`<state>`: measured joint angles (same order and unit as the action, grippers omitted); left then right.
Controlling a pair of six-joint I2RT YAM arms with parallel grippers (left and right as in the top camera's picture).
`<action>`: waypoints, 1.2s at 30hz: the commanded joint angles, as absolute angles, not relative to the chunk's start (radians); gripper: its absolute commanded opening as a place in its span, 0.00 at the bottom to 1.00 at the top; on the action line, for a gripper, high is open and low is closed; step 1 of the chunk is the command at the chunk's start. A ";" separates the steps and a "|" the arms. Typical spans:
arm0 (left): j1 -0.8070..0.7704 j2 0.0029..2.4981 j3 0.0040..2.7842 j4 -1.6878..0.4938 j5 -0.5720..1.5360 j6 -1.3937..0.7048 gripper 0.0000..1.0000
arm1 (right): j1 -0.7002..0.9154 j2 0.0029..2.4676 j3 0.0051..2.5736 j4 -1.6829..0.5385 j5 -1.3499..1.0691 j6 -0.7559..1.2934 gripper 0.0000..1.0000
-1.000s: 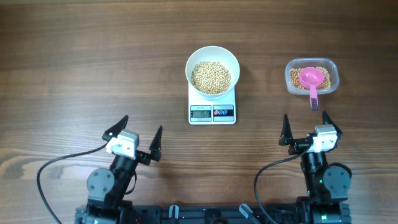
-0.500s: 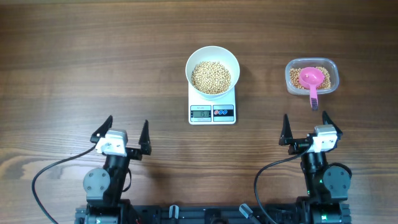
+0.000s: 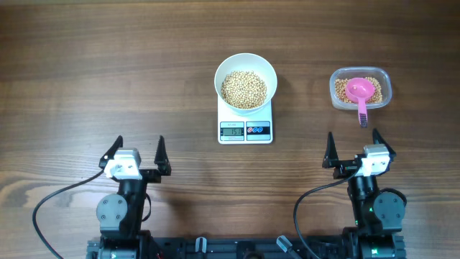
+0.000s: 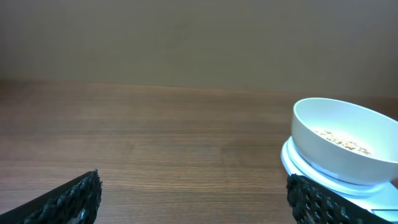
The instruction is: Scoop item into bowl and weigh 150g on scale
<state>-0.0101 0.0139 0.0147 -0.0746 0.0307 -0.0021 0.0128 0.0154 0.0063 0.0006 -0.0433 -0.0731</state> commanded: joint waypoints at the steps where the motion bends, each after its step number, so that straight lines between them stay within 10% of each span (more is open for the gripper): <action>1: -0.008 0.002 0.006 -0.076 -0.013 -0.004 1.00 | 0.019 0.004 0.005 0.003 -0.026 -0.078 1.00; 36: -0.009 0.003 0.006 -0.076 0.025 0.030 1.00 | 0.019 0.004 0.005 0.003 -0.026 -0.079 1.00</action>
<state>-0.0101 0.0139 0.0147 -0.0753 0.0162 0.0143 0.0128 0.0154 0.0063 0.0006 -0.0433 -0.0734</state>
